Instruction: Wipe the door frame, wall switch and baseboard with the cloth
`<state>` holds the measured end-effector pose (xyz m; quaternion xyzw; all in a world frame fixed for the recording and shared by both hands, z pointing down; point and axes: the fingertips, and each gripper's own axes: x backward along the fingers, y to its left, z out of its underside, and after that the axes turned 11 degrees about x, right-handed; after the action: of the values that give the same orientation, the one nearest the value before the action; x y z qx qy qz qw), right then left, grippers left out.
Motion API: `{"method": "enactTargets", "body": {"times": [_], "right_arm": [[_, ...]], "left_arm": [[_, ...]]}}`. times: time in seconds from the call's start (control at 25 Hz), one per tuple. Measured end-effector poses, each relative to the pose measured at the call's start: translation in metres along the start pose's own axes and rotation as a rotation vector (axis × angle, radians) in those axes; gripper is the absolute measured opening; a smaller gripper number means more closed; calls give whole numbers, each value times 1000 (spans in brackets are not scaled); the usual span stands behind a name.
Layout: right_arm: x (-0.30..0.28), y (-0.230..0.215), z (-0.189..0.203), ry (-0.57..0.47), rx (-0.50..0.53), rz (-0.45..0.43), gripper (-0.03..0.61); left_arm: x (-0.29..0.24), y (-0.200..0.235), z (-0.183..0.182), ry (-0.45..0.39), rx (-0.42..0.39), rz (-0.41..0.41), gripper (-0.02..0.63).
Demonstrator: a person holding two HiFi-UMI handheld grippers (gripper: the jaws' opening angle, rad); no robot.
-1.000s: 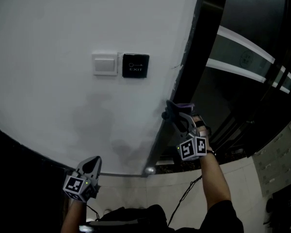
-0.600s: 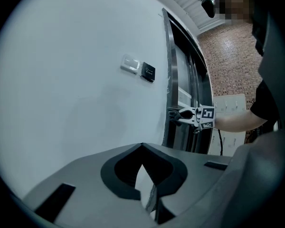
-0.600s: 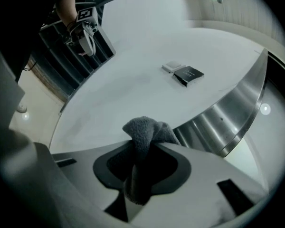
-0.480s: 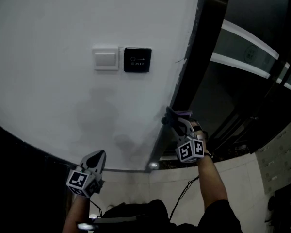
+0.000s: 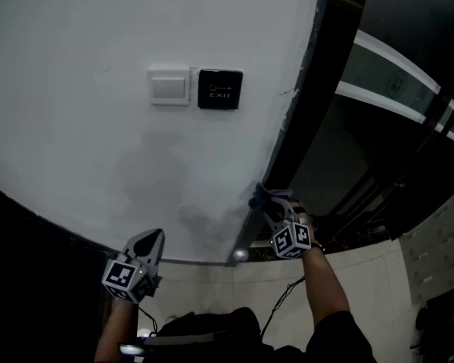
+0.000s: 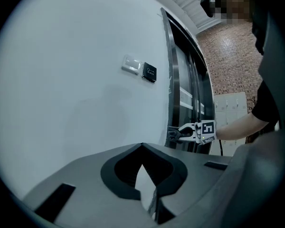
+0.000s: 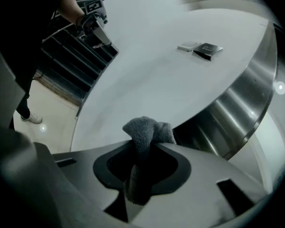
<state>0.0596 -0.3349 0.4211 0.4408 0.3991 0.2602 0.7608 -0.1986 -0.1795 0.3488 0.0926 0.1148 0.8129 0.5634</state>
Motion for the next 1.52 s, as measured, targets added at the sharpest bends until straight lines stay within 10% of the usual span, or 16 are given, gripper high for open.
{"method": "enactTargets", "body": {"times": [1.28, 1.52], "right_arm": [[-56, 115, 37, 112, -129, -286, 86], [-43, 105, 13, 115, -231, -231, 86]], "left_arm": [[26, 20, 7, 44, -56, -97, 2], [38, 32, -3, 27, -54, -76, 2]]}}
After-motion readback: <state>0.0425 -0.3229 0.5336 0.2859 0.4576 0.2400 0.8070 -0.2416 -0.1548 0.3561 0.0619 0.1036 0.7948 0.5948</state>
